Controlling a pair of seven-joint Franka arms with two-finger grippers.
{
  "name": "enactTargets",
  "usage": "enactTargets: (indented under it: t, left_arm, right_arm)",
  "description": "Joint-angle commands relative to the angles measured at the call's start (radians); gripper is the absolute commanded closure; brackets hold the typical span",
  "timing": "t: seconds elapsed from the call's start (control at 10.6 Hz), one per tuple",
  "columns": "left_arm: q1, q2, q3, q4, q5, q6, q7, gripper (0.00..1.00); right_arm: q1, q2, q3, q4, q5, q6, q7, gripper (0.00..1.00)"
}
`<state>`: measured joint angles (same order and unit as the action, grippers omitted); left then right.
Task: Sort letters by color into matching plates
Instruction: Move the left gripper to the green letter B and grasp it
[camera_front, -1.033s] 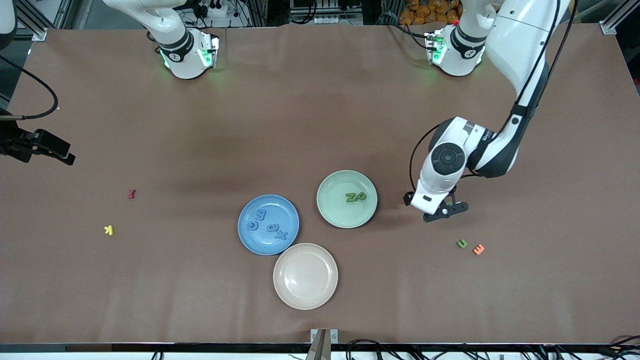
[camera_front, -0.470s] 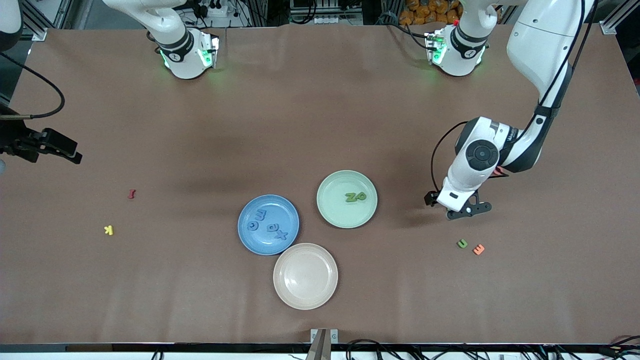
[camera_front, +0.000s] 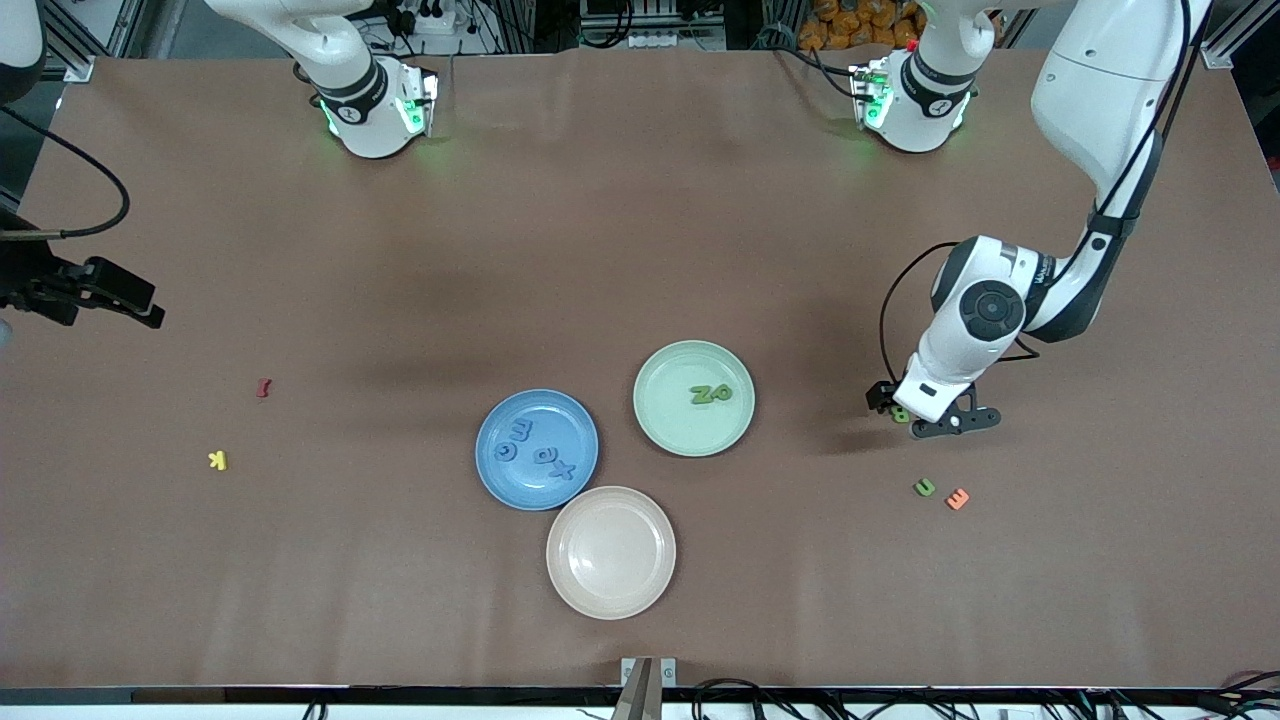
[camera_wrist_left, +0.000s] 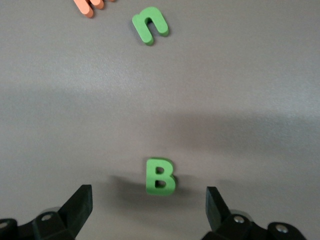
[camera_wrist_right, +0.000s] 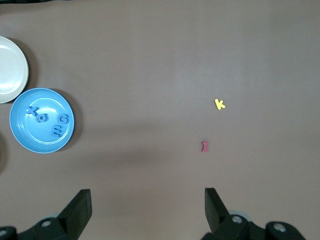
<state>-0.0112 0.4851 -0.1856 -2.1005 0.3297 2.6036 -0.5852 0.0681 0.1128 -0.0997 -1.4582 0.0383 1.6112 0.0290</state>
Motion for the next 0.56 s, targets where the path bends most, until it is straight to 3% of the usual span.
enactTargets:
  t: [0.0,0.28,0.38,0.47]
  left_arm:
    - [0.023,0.026,-0.014,-0.010,0.029,0.061,0.013,0.00]
    - [0.023,0.042,-0.014,-0.009,0.029,0.075,0.013,0.00]
    - [0.025,0.041,-0.014,-0.009,0.028,0.075,0.014,0.28]
    - [0.034,0.038,-0.015,-0.009,0.026,0.075,0.015,0.99]
  right_arm:
    - [-0.004,-0.004,-0.002,-0.005,0.017,0.004,-0.014,0.00]
    - [-0.005,-0.004,-0.002,-0.001,0.018,0.013,-0.014,0.00]
    - [-0.005,-0.005,-0.002,-0.001,0.017,0.010,-0.014,0.00]
    - [-0.004,-0.005,-0.002,-0.001,0.017,0.009,-0.014,0.00]
